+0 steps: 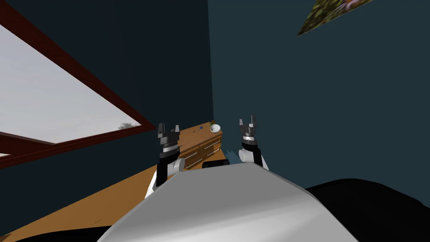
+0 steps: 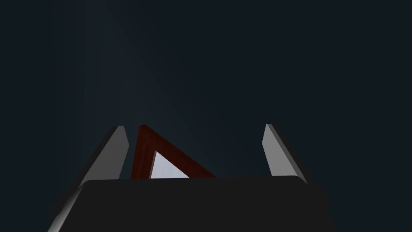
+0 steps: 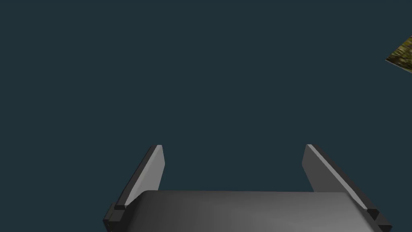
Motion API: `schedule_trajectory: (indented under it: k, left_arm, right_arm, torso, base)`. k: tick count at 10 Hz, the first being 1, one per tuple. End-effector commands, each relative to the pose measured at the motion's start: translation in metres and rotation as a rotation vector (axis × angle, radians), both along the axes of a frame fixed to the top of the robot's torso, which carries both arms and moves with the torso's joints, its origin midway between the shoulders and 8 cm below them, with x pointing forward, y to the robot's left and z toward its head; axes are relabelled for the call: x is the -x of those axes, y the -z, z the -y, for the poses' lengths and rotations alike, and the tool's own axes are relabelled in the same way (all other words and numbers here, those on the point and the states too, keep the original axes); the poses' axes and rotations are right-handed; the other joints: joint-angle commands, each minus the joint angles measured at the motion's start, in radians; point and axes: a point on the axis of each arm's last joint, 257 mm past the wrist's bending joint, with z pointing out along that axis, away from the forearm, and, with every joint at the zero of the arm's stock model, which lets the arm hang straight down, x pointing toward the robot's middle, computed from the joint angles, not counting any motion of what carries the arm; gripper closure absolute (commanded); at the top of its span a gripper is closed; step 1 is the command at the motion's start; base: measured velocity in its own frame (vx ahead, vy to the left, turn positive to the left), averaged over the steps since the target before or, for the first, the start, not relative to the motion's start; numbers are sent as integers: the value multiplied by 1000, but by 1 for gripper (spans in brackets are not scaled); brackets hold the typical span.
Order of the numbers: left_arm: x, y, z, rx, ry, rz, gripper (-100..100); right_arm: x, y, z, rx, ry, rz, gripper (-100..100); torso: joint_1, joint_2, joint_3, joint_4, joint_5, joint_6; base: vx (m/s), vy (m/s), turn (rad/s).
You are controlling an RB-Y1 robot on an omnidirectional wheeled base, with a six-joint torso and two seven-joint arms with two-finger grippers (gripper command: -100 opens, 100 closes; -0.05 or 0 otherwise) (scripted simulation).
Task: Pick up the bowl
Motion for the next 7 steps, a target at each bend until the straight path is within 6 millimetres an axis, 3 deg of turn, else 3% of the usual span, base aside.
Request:
schedule_trajectory:
  k: [1,7]
  left_arm:
    - [0,0,0,0,0,0,0]
    - [0,0,0,0,0,0,0]
  right_arm:
    - [-4,10,-11,52,-21,-24,-100]
    - [-21,72,-48,257,-95,-157,-100]
  torso:
    - [0,0,0,0,0,0]
    - [3,5,3,1,1,0]
  base:
    - [-57,2,8]
    - [-94,38,49]
